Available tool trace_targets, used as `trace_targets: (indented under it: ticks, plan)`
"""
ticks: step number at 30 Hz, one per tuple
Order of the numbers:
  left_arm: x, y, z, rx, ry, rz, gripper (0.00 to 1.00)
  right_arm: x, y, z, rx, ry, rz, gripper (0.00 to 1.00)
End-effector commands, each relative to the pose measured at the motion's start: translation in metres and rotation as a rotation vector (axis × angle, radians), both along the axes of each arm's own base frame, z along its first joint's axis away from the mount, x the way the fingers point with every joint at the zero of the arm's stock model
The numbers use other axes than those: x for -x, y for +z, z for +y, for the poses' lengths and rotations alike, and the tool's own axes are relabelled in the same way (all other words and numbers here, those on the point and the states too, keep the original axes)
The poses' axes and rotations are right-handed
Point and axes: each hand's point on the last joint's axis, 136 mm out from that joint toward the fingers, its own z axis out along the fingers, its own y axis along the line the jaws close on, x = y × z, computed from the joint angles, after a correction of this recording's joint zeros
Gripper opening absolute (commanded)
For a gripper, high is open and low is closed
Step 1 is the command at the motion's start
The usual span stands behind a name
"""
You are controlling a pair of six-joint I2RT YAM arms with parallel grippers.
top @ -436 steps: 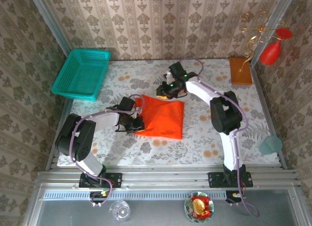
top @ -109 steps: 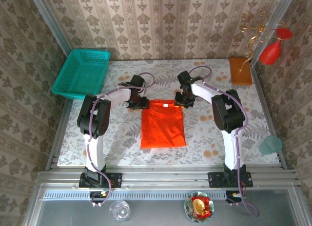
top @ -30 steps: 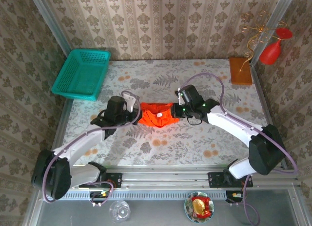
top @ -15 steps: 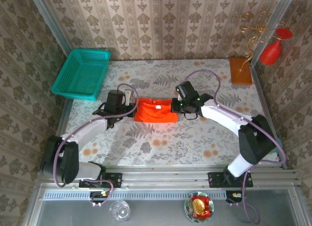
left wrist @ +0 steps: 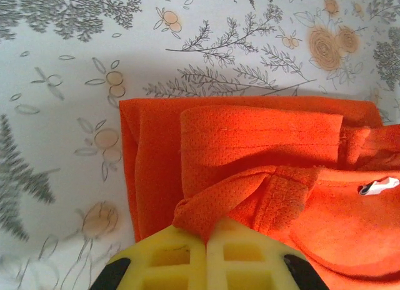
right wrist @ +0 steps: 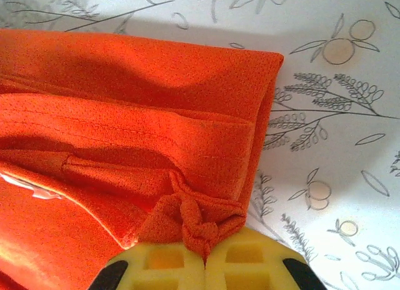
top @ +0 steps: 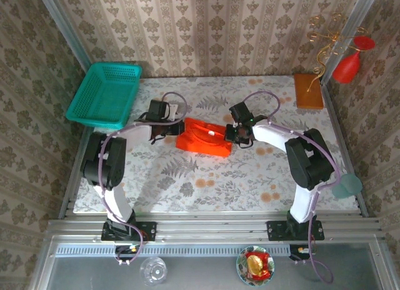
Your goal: Fold the inside-out t-shirt
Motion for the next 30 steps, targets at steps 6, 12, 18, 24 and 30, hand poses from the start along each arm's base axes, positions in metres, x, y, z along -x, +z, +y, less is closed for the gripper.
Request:
trace_targets:
  ticks: [6, 12, 18, 24, 30]
  plan:
    - [-0.010, -0.026, 0.011, -0.091, 0.015, 0.105, 0.00, -0.006, -0.008, 0.001, -0.017, -0.009, 0.023, 0.00]
    - [0.013, -0.002, 0.009, -0.064, -0.025, 0.068, 0.00, 0.008, 0.022, 0.009, -0.055, 0.033, 0.007, 0.00]
    - [0.051, 0.024, 0.012, -0.068, -0.047, 0.074, 0.00, 0.030, 0.056, 0.024, -0.104, 0.097, -0.001, 0.00]
    - [0.030, 0.044, 0.019, -0.088, 0.010, 0.018, 0.00, 0.009, 0.068, 0.023, -0.099, 0.084, -0.040, 0.00]
    - [-0.026, 0.002, 0.020, -0.098, 0.056, 0.071, 0.00, -0.035, 0.020, 0.012, -0.049, 0.003, -0.001, 0.00]
